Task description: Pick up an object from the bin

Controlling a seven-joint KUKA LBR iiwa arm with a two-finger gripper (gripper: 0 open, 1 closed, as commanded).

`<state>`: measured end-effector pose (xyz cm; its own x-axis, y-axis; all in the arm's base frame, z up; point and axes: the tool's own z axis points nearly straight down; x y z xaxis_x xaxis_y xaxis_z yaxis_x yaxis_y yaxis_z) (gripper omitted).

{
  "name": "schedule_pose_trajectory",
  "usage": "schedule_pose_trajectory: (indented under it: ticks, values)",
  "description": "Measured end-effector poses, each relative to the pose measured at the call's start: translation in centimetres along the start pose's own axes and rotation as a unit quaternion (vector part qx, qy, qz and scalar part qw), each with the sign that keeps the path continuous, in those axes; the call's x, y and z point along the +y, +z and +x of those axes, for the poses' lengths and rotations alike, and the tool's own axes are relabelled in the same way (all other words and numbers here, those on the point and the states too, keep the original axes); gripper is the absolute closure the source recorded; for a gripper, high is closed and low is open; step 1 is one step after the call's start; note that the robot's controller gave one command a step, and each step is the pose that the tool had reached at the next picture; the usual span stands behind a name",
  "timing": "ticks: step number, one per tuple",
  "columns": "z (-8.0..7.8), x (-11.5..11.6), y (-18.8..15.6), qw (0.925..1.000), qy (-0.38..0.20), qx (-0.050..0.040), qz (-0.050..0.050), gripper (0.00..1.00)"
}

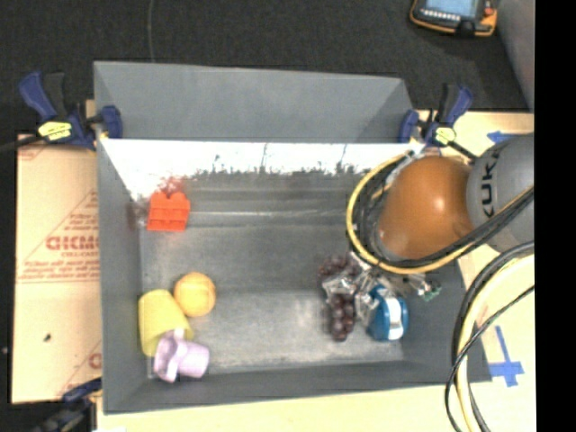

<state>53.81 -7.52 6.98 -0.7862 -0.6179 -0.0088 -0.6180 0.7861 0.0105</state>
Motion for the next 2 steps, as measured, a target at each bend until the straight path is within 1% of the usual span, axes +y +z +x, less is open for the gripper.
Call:
schedule_pose_trajectory:
  ticks: [1, 2]
  values:
    - [0.2, 0.2, -2.0, 1.0, 0.002, 0.0024, -0.003, 1.0]
    - [0.0, 0.1, -5.2, 1.0, 0.003, -0.0002, 0.0, 1.0]
